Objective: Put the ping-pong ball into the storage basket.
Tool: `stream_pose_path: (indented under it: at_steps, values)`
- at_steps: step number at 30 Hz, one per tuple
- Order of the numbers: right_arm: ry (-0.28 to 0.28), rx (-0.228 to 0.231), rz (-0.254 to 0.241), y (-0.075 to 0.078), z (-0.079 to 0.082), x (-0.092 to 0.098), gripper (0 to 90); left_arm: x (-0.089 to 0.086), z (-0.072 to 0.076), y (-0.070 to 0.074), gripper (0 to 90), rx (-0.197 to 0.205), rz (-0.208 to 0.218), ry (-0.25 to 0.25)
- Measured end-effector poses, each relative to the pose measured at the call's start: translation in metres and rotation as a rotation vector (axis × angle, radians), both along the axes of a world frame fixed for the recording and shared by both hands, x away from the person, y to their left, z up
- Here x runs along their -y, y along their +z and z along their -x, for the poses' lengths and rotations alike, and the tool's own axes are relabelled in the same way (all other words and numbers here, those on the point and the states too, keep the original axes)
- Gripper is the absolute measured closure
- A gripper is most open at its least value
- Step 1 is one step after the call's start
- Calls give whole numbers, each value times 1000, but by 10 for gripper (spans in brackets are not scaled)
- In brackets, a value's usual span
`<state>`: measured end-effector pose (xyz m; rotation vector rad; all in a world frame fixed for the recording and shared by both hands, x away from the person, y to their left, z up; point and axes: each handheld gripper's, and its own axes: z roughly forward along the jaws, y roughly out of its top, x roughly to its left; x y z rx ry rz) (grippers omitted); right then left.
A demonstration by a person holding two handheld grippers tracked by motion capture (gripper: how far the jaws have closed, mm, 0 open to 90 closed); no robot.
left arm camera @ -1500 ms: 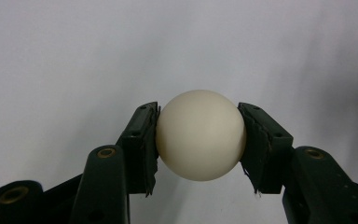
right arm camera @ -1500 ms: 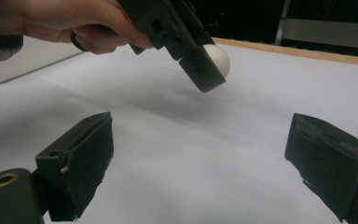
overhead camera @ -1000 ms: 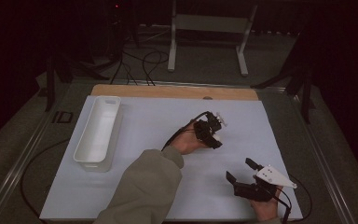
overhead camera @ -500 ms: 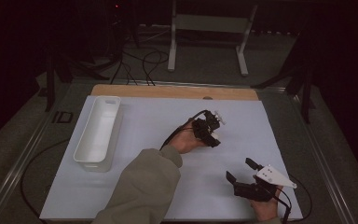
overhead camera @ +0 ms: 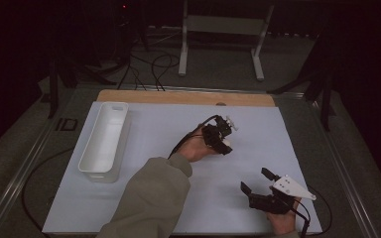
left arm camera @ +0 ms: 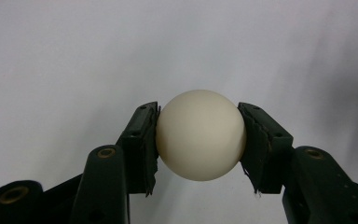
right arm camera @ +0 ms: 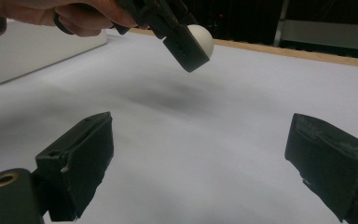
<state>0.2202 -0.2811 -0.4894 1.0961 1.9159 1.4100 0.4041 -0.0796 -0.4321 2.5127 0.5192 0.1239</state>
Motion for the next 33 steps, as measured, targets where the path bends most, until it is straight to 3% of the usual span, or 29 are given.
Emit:
stream_pose_path:
  at_steps: [33]
  values:
    - [1, 0, 0, 0, 0, 0, 75, -13, -3, 8, 514, 16, -6, 28]
